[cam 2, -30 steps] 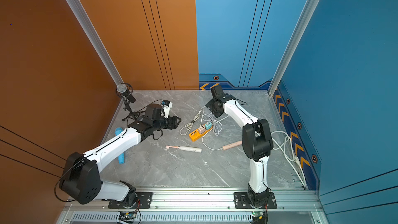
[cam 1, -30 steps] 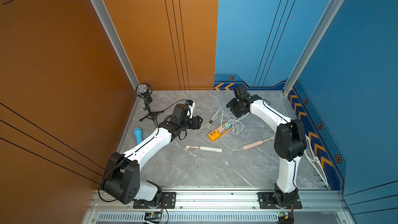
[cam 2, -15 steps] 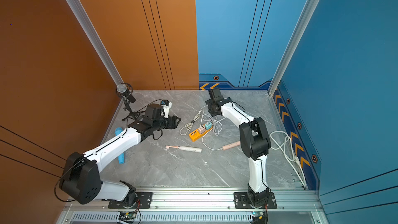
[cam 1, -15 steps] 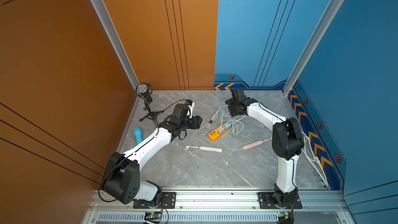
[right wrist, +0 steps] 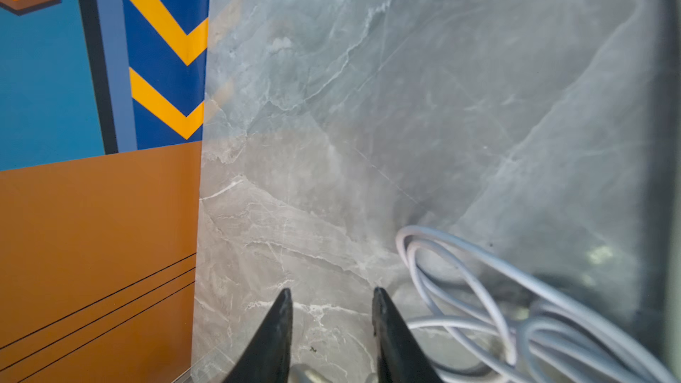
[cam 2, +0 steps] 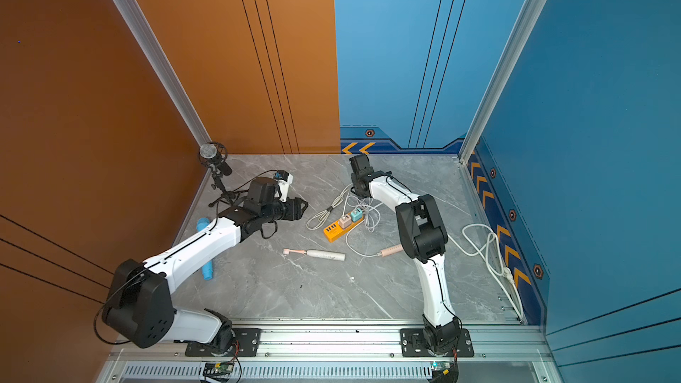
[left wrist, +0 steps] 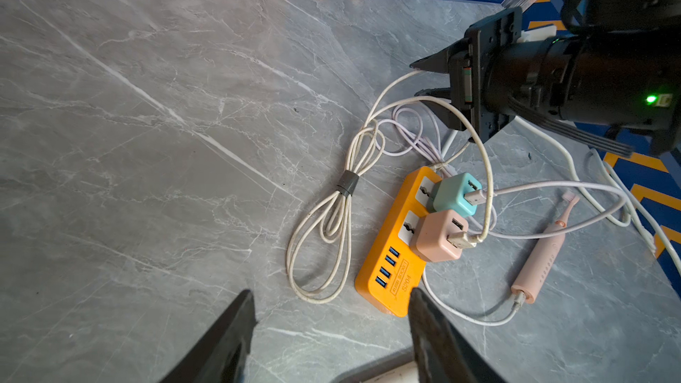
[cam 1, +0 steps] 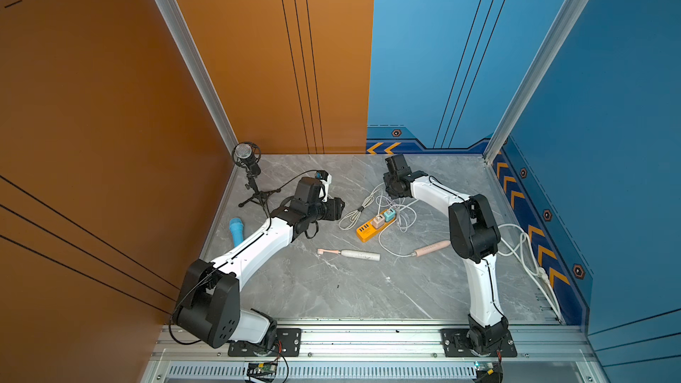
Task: Charge the electric toothbrush
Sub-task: Pick up the charging cable from the center of the board.
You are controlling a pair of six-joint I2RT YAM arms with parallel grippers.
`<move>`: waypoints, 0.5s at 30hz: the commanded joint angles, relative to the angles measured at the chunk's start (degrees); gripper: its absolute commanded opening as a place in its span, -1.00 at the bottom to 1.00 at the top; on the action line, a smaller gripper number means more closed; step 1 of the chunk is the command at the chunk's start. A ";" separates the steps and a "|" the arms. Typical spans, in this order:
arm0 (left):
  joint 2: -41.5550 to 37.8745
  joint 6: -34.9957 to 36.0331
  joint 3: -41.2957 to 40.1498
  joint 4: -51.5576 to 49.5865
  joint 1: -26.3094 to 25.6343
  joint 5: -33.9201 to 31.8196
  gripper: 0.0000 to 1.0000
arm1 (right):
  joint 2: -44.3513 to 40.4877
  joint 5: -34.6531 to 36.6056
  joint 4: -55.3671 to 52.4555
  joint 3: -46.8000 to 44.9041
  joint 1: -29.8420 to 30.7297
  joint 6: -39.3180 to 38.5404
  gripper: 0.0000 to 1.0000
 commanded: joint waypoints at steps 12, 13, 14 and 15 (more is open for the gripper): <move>-7.77 -5.19 2.47 -10.94 7.54 4.26 0.34 | -9.49 -7.82 11.23 0.63 2.57 -36.75 -1.00; -8.42 -6.10 3.52 -11.93 8.95 5.98 0.34 | -10.08 -11.57 12.92 0.04 2.70 -40.48 -1.00; -9.02 -7.22 3.72 -12.62 10.71 8.87 0.34 | -10.53 -16.94 14.96 -0.67 2.71 -44.16 -1.00; -9.63 -8.41 3.72 -12.93 12.44 11.66 0.34 | -10.74 -22.20 15.72 -0.53 2.69 -47.46 -1.00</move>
